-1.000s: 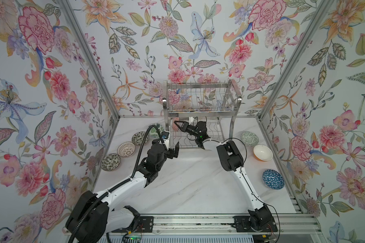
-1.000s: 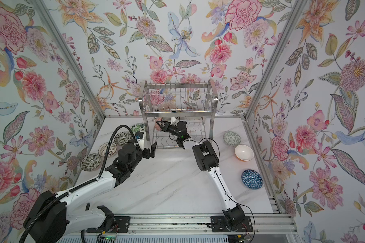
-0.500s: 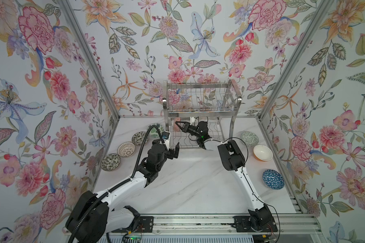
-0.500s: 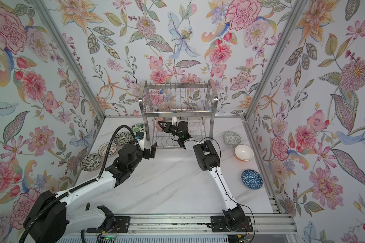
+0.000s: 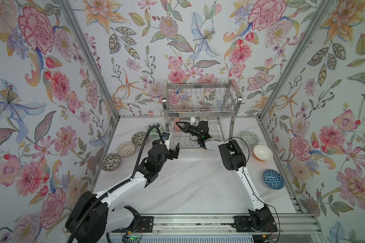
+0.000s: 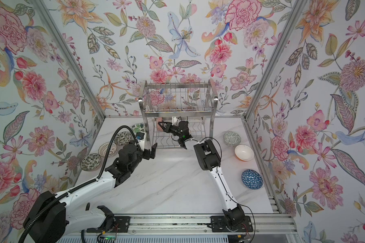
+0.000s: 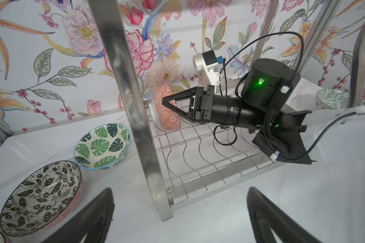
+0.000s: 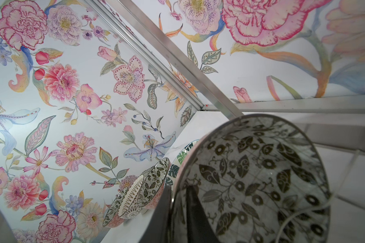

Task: Load bowls into a dish rack
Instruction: Place the bowl in the dish rack, then pick up the bowl from the middle-left of the table.

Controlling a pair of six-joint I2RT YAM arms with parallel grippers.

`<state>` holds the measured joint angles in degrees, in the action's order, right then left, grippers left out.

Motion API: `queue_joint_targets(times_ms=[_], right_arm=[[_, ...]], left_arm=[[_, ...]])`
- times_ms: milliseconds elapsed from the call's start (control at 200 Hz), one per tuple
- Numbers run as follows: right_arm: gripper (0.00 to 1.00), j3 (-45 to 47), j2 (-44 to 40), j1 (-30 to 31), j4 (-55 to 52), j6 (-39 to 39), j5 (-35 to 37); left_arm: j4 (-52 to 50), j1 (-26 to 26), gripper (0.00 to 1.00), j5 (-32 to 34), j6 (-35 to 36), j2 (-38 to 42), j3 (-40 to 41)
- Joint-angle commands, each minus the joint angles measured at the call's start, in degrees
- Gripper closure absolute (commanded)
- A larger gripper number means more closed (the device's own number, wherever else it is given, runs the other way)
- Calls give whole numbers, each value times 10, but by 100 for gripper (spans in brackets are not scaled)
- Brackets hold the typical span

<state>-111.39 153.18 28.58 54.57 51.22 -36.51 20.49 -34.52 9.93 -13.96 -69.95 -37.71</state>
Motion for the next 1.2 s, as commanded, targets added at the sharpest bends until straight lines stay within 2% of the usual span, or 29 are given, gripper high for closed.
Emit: queue_joint_targets(times_ms=[0, 490, 636, 941, 1026, 1191], right_arm=[[82, 12, -27, -7, -9, -11, -3], [77, 41, -53, -8, 5, -8, -3], [76, 74, -75, -8, 22, -8, -1], [66, 165, -142, -7, 17, -38, 7], [59, 197, -165, -6, 12, -56, 10], [51, 257, -211, -4, -15, -98, 25]], left_arm=[[-12, -6, 1, 17, -7, 13, -15], [-23, -9, 1, 28, -5, 29, -11], [-36, -9, 1, 54, -14, 35, -12], [-77, -10, 1, 148, -5, 41, -19], [-67, -9, 1, 166, 1, 55, -4], [-77, -7, 1, 209, -29, 84, 19]])
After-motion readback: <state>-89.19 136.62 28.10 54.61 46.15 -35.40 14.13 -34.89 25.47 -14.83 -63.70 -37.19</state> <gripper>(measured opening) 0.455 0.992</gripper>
